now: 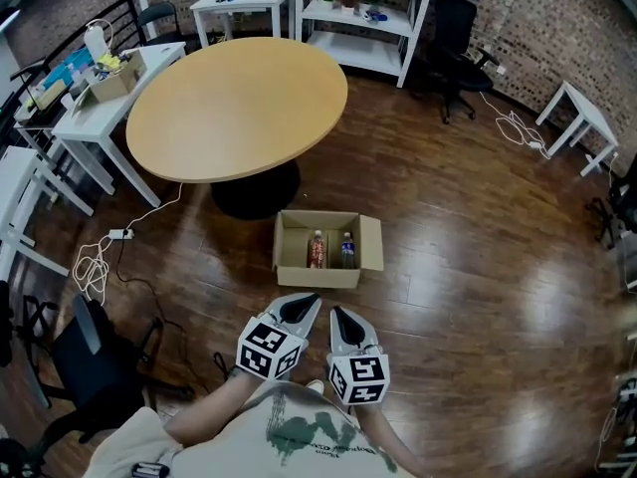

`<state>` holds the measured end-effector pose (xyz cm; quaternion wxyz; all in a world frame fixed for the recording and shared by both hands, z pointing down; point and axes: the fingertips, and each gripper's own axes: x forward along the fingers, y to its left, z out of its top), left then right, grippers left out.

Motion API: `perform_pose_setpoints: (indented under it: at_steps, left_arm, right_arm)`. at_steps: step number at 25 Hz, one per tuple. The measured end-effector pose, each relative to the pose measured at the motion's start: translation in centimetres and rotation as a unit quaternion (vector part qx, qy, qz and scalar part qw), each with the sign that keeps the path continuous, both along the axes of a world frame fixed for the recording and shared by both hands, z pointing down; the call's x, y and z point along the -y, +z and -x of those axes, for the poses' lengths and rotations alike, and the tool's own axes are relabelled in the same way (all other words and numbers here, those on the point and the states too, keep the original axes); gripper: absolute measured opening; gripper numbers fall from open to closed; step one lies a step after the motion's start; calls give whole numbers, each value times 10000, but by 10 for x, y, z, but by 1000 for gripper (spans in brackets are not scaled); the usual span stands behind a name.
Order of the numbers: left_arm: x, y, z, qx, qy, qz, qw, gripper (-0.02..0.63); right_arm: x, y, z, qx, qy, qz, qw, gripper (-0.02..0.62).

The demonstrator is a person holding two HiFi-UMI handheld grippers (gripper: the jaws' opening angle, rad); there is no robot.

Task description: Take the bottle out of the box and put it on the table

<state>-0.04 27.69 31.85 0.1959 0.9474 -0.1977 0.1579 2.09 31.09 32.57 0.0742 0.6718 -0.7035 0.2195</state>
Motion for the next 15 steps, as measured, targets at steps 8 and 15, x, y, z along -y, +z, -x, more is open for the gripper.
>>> perform_pose_setpoints:
  at_steps: [8, 15]
  left_arm:
    - [86, -1, -9, -216, -178, 100, 9996, -26]
    - [162, -8, -3, -342, -118, 151, 9992, -26]
  right_arm:
    - [88, -3, -6, -176, -230, 74, 9996, 0]
    - [169, -11, -5, -243, -142, 99, 9996, 0]
